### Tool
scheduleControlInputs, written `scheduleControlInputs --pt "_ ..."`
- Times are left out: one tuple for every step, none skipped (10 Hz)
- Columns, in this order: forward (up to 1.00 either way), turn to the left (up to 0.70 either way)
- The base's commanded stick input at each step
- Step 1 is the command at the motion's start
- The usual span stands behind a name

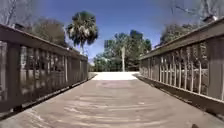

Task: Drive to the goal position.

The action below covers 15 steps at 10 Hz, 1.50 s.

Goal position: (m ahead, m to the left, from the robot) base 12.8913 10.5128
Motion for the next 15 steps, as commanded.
scheduleControlInputs --pt "0.85 0.00" --pt "0.85 0.00" --pt "0.85 0.00" --pt "0.85 0.00" --pt "0.85 0.00" --pt "0.85 0.00" --pt "0.85 0.00" --pt "0.85 0.00" --pt "0.85 0.00" --pt "0.85 0.00" --pt "0.85 0.00" --pt "0.85 0.00" --pt "0.85 0.00" --pt "0.85 0.00" --pt "0.85 0.00"
